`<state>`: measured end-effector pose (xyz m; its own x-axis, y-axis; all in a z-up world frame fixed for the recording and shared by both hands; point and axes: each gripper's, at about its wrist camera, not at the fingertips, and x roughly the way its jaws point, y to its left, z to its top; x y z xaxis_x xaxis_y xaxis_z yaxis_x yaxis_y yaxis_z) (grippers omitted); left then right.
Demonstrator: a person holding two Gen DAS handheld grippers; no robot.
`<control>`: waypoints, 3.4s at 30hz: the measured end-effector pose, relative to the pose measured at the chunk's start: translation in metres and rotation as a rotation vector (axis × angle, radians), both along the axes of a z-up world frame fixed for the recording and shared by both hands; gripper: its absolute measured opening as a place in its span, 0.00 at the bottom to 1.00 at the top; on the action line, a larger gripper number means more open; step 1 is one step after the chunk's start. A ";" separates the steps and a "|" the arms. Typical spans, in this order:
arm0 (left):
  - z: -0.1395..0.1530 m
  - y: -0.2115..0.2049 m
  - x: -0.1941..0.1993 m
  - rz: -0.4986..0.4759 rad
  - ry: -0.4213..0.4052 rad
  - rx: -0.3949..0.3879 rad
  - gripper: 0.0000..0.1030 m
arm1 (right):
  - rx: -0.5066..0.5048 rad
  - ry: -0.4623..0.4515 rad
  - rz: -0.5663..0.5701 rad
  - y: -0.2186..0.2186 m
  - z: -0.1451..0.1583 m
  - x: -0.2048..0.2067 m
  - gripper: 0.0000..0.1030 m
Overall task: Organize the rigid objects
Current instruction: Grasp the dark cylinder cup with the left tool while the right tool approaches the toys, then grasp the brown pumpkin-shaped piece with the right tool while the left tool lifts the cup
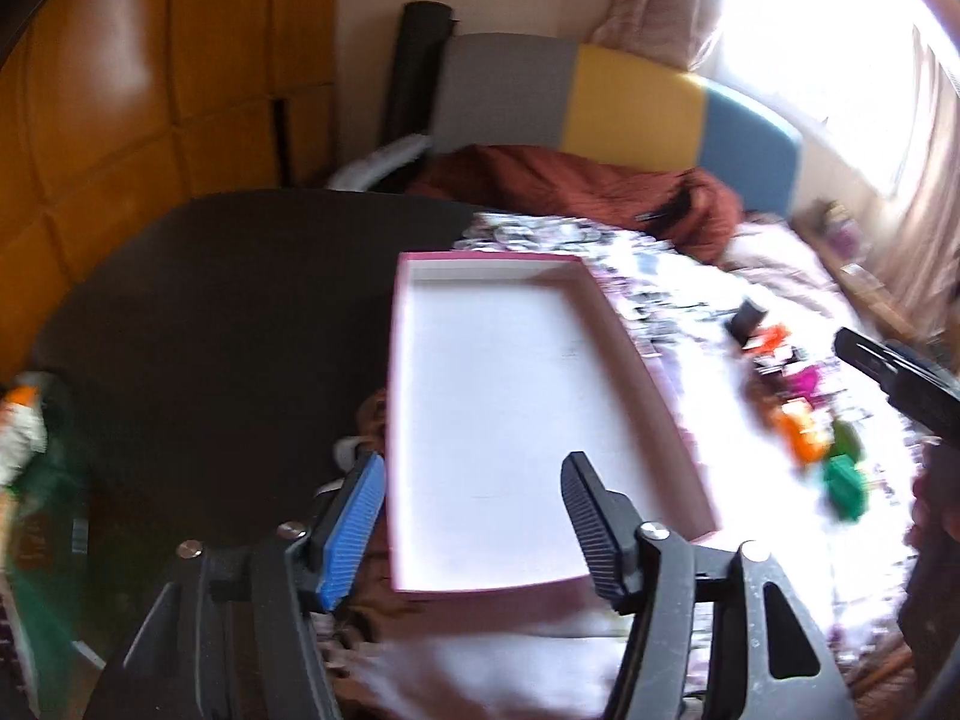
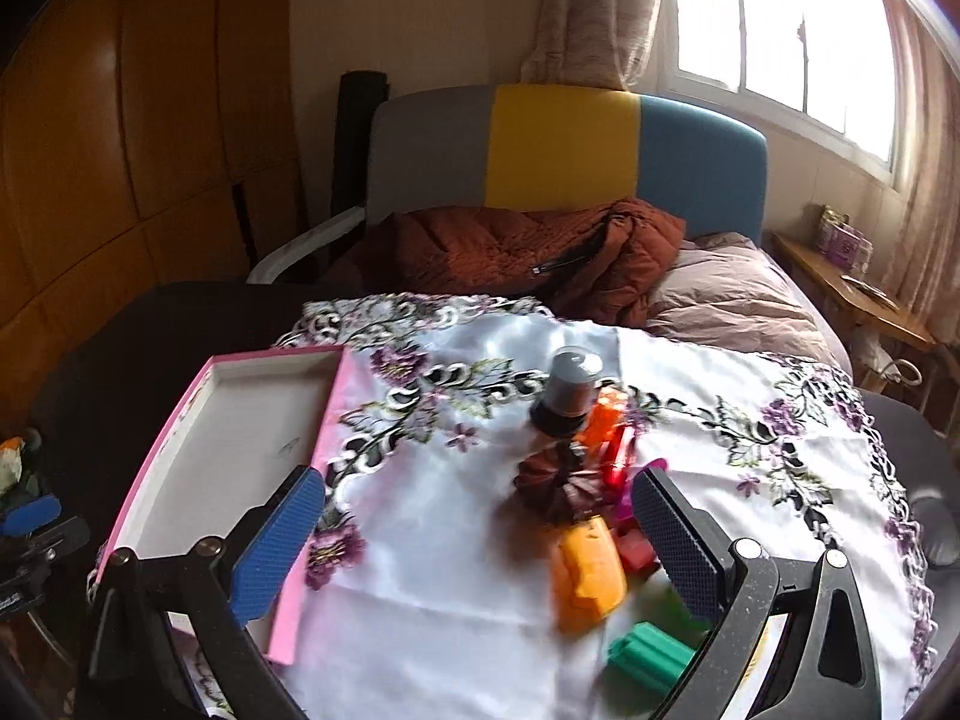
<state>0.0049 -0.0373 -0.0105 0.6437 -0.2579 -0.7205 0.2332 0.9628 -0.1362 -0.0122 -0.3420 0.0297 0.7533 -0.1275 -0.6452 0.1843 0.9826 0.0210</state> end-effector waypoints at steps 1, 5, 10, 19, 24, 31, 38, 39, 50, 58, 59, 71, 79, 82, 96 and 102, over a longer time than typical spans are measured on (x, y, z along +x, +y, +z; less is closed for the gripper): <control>0.001 -0.005 0.003 -0.016 0.017 -0.018 0.61 | 0.012 -0.006 -0.031 -0.018 0.002 0.000 1.00; 0.001 -0.022 0.006 -0.048 0.021 -0.003 0.60 | 0.080 -0.008 -0.176 -0.097 -0.005 0.000 1.00; 0.000 -0.051 0.011 -0.143 0.071 -0.013 0.60 | 0.251 0.004 -0.392 -0.171 -0.038 -0.025 1.00; 0.008 -0.125 0.031 -0.304 0.127 -0.030 0.60 | 0.548 -0.033 -0.476 -0.208 -0.048 -0.040 1.00; 0.010 -0.174 0.051 -0.416 0.147 -0.057 0.61 | 0.528 -0.003 -0.435 -0.201 -0.047 -0.033 1.00; 0.009 -0.232 0.093 -0.475 0.098 -0.039 0.67 | 0.554 -0.025 -0.408 -0.200 -0.042 -0.035 1.00; -0.014 -0.286 0.131 -0.535 0.078 0.106 0.72 | 0.603 -0.016 -0.381 -0.200 -0.043 -0.031 1.00; -0.019 -0.291 0.138 -0.548 0.085 0.114 0.72 | 0.614 -0.016 -0.375 -0.200 -0.044 -0.031 1.00; -0.023 -0.332 0.162 -0.643 0.034 0.104 0.72 | 0.612 0.035 -0.372 -0.200 -0.053 -0.025 1.00; -0.032 -0.364 0.181 -0.643 0.046 0.032 0.72 | 0.577 0.059 -0.364 -0.197 -0.054 -0.021 1.00; -0.037 -0.368 0.185 -0.635 0.053 0.047 0.71 | 0.579 0.063 -0.362 -0.197 -0.055 -0.021 1.00; -0.069 -0.353 0.203 -0.551 0.176 -0.052 0.43 | 0.551 0.057 -0.360 -0.195 -0.052 -0.021 1.00; -0.032 -0.313 0.167 -0.524 0.092 -0.037 0.42 | 0.539 0.062 -0.372 -0.196 -0.052 -0.023 1.00; -0.014 -0.290 0.146 -0.516 0.069 -0.040 0.42 | 0.526 0.067 -0.365 -0.194 -0.052 -0.022 1.00; 0.015 -0.155 0.081 -0.392 0.045 -0.110 0.42 | 0.400 0.119 -0.140 -0.139 -0.049 0.002 0.59; 0.009 -0.110 0.072 -0.316 0.062 -0.142 0.42 | 0.352 0.180 -0.013 -0.089 -0.059 0.040 0.59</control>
<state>0.0772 -0.1476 -0.0017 0.4721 -0.5378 -0.6985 0.5033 0.8150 -0.2874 0.0276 -0.4311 -0.0292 0.6236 0.1169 -0.7729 0.2278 0.9187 0.3227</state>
